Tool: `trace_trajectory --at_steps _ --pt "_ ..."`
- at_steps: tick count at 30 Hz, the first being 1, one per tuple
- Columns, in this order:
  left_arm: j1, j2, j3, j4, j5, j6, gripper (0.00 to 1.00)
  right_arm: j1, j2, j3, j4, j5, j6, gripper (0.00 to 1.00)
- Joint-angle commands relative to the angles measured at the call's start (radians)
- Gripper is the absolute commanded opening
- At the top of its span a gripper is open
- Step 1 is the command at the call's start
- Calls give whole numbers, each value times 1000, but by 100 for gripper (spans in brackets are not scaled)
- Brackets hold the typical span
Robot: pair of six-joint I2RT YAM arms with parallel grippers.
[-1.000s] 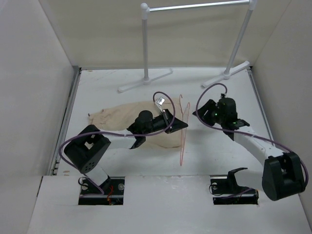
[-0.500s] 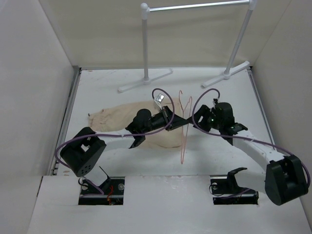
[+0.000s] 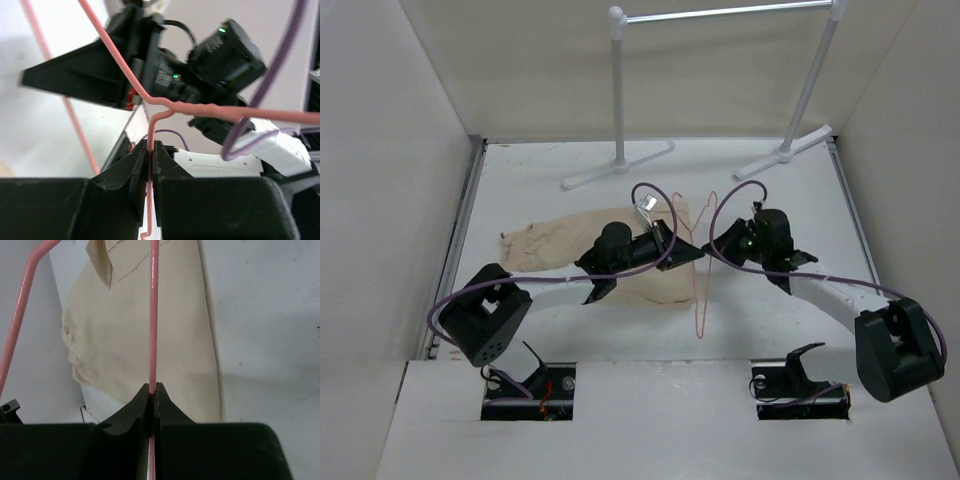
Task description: Place the trousers on the hanger
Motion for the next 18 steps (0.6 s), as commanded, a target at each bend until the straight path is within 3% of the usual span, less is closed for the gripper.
trace_trajectory --at_steps 1,6,10,15,18 --pt "22 -85 -1 -170 -30 82 5 2 -77 17 11 44 -58 5" --pt "21 -146 74 -510 -169 253 7 19 -131 60 -133 150 -151 4" --pt "-23 -142 166 -701 -263 360 11 45 -128 60 -147 164 -170 5" --pt "-66 -122 190 -740 -323 379 17 56 -110 46 -129 166 -162 5" --pt "-91 -120 197 -761 -366 382 10 51 -85 45 -121 152 -162 5"
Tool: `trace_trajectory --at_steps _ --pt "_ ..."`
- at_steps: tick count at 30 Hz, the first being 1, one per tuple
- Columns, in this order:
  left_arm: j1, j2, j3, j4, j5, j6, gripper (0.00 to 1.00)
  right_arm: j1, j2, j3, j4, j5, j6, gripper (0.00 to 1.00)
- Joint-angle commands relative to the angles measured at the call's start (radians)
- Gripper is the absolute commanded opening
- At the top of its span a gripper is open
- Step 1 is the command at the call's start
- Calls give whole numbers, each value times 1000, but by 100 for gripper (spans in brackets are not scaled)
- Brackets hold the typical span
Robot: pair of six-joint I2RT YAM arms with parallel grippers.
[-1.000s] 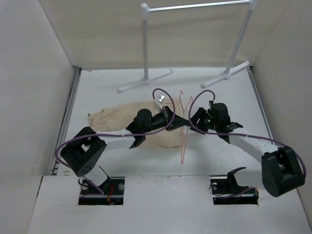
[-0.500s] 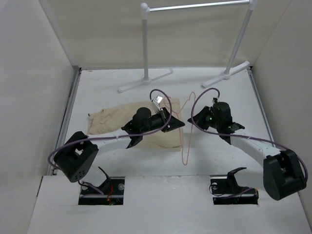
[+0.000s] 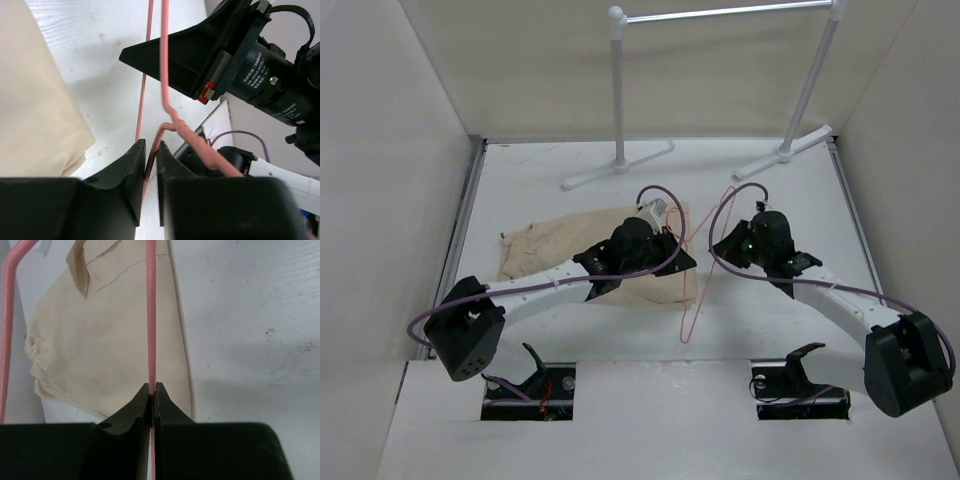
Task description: Place the trousers on the hanger
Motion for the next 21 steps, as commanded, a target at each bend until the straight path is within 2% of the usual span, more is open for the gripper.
trace_trajectory --at_steps 1,2,4,8,11,13,15,17,21 --pt "-18 -4 32 -107 -134 60 5 6 24 34 17 -37 -35 5" --pt "-27 -5 33 -122 -163 57 1 3 33 42 14 -40 -37 6" --pt "-56 -7 35 -135 -229 54 0 4 44 62 6 -47 -43 12" --pt "-103 11 47 -113 -284 39 0 1 -6 68 -21 -41 -49 43" --pt "-124 30 46 -92 -313 20 0 -17 -75 63 -89 -35 -75 56" --pt "-135 47 38 -65 -335 14 0 -22 -112 65 -126 -23 -90 53" --pt "-133 73 21 9 -324 11 0 -19 -120 66 -126 -34 -95 43" --pt "-133 90 23 83 -290 2 0 -19 -112 82 -137 -24 -95 37" --pt "-167 73 96 132 -286 14 0 -17 -164 105 -158 -4 -80 36"
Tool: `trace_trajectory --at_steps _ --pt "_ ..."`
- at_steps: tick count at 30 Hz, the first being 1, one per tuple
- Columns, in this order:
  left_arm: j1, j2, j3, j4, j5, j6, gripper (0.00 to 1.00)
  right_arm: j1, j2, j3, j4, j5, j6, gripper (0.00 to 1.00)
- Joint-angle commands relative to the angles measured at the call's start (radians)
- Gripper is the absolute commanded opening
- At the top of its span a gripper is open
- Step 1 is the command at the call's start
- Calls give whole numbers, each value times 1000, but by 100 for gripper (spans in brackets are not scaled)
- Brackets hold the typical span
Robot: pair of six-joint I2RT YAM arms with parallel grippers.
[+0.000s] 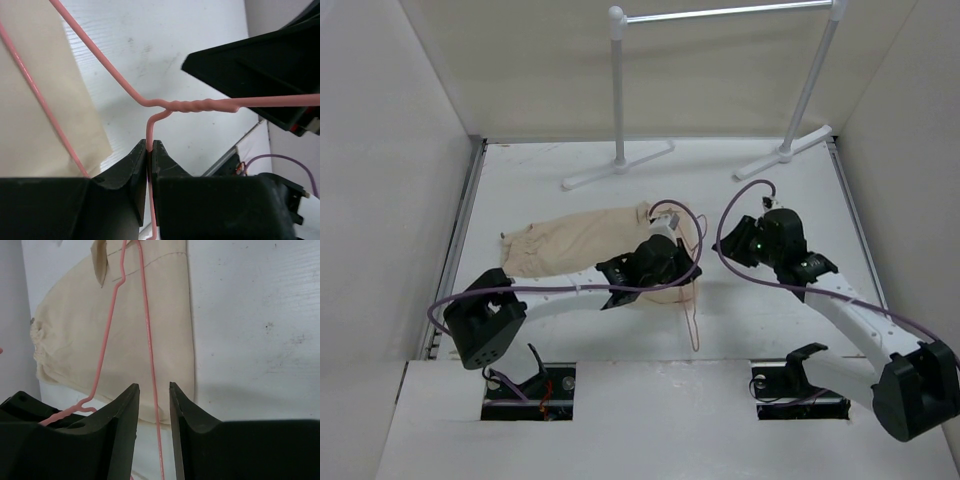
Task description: Place the trousers on the hanger
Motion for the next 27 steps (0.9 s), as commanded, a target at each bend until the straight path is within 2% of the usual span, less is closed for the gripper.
trace_trajectory --at_steps 1,9,13,16,19,27 --pt "-31 -34 98 130 0 7 0 -9 -65 60 -22 16 -8 36" --pt "-2 17 54 300 73 -2 0 -62 -95 35 -56 5 4 37" --pt "45 94 -14 422 128 -67 0 -68 -11 -5 -27 -16 18 51" --pt "52 74 -18 470 153 -110 0 -52 49 -31 42 -74 23 62" --pt "42 45 -15 476 162 -128 0 -24 79 -71 140 -114 71 68" --pt "45 -12 -53 501 245 -196 0 -19 194 -118 335 -177 157 68"
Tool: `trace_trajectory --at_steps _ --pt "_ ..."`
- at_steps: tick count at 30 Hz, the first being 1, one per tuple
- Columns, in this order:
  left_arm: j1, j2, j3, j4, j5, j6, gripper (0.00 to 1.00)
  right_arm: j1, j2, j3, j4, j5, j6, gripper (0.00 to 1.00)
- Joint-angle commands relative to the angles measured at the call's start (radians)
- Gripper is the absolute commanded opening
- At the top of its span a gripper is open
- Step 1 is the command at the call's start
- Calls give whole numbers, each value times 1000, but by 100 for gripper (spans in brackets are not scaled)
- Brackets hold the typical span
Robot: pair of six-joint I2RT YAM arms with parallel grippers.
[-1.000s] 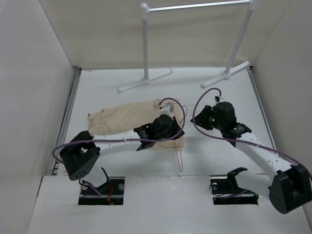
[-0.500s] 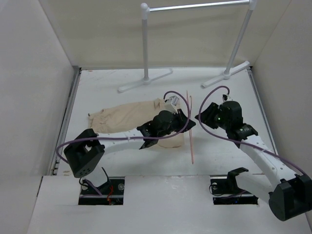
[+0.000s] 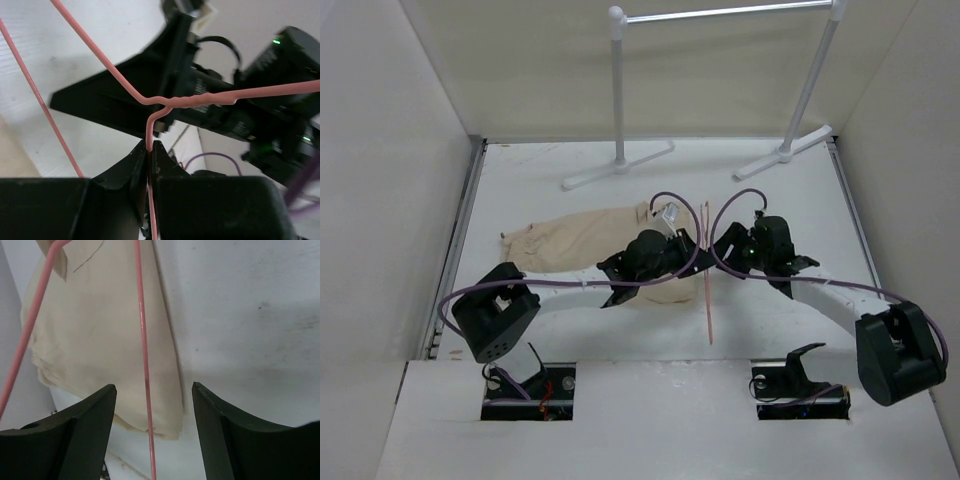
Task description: Place the trousers on the hanger
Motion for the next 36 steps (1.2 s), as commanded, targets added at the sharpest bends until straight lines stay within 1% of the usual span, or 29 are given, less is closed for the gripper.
trace_trajectory --at_steps 1,3,5,6,7,8,9,10,11,13,14,15,17,21,24,28,33,35,36 --pt "0 -80 -23 163 81 -66 0 17 36 -22 204 -94 65 68" --pt "11 -89 -49 212 111 -105 0 17 73 -29 273 -134 104 66" --pt "23 -100 -68 247 128 -139 0 17 111 -28 322 -166 124 61" --pt "28 -105 -72 255 139 -146 1 17 128 -26 350 -178 137 53" --pt "32 -111 -77 252 145 -151 1 17 134 -26 373 -183 154 37" --pt "37 -118 -87 246 142 -152 2 17 125 -29 391 -177 168 26" --pt "41 -129 -100 229 136 -156 4 10 109 -31 393 -168 176 18" --pt "46 -141 -113 203 127 -157 7 2 89 -31 392 -154 179 13" --pt "52 -158 -129 165 115 -157 12 -7 64 -26 378 -142 177 10" --pt "60 -193 -150 75 89 -151 30 -26 26 -7 328 -119 165 7" --pt "63 -206 -155 35 82 -146 36 -30 13 10 301 -110 153 6" --pt "64 -215 -155 -4 76 -140 40 -33 7 24 278 -96 138 6" --pt "55 -223 -143 -67 66 -128 42 -27 1 49 242 -61 105 5" --pt "31 -229 -106 -192 27 -105 40 -21 -1 83 201 2 67 4" --pt "18 -252 -71 -314 -45 -71 37 -15 1 98 191 22 44 4" --pt "-12 -267 -6 -495 -164 -27 35 -17 1 110 139 24 -3 4" --pt "-57 -247 76 -625 -266 38 34 -15 16 125 76 27 -59 4" --pt "-75 -235 103 -653 -292 65 30 -15 24 132 54 27 -65 4" --pt "-84 -229 113 -661 -301 77 25 -13 27 135 47 27 -65 5"
